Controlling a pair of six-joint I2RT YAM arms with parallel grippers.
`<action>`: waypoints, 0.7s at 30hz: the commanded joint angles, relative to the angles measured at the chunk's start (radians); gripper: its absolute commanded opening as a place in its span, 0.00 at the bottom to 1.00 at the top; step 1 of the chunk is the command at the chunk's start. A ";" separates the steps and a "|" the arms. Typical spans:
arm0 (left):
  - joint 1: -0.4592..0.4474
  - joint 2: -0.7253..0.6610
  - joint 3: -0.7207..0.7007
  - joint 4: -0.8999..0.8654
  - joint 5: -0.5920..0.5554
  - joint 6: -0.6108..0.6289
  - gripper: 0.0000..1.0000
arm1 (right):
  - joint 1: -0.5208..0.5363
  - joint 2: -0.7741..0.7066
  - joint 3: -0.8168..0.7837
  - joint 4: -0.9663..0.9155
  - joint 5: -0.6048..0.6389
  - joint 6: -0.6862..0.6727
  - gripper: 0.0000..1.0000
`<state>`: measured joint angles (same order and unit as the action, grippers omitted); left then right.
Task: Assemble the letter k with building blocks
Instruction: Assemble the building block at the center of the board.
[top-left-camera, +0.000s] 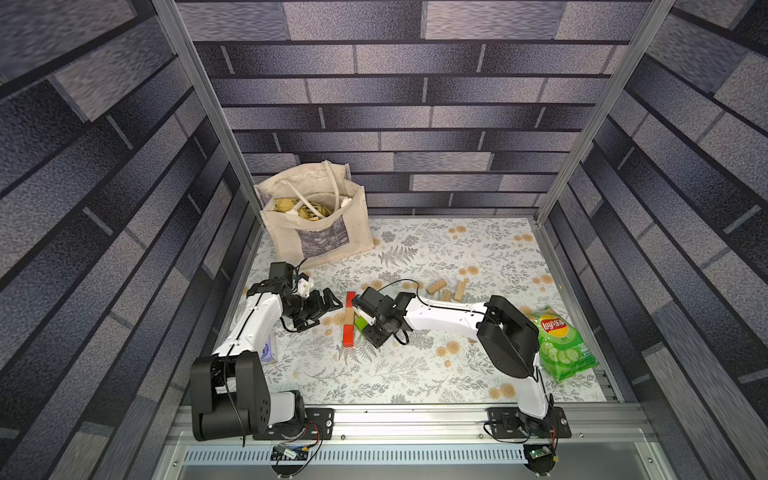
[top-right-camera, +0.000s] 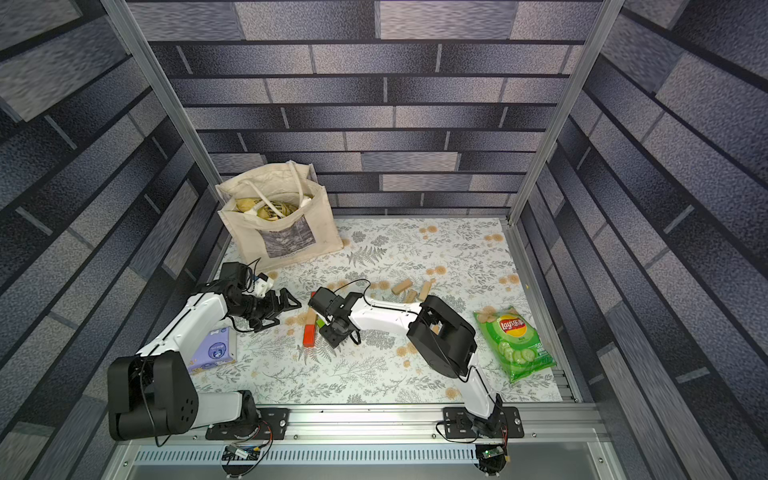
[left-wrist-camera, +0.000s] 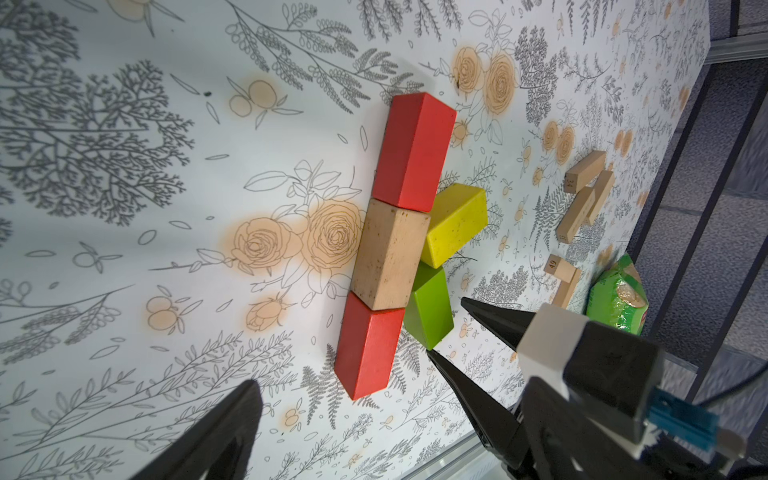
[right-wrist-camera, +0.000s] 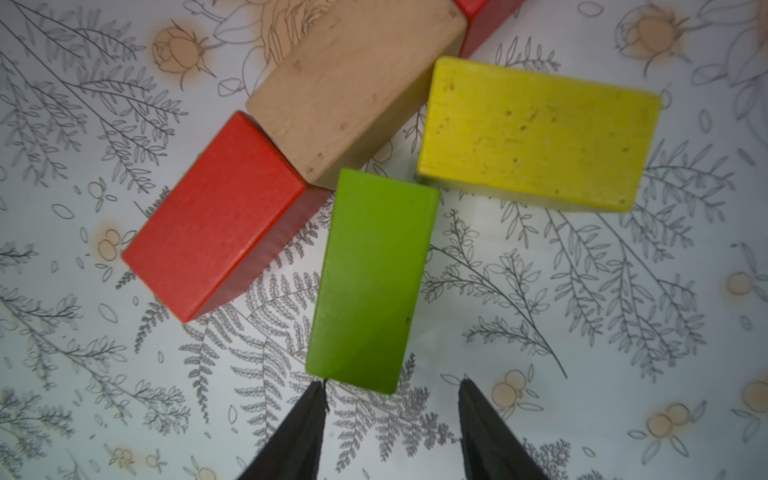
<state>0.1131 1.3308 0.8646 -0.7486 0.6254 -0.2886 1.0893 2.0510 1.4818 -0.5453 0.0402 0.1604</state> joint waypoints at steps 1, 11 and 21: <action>0.006 0.010 0.010 -0.017 0.020 0.022 1.00 | 0.011 -0.051 -0.018 0.006 0.000 0.016 0.54; 0.007 0.008 0.010 -0.017 0.023 0.023 1.00 | 0.016 -0.048 -0.015 0.024 -0.031 0.028 0.58; 0.007 0.008 0.010 -0.017 0.023 0.023 1.00 | 0.023 -0.002 0.006 0.021 -0.021 0.033 0.61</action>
<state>0.1131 1.3308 0.8646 -0.7486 0.6289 -0.2882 1.0996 2.0403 1.4742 -0.5262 0.0200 0.1825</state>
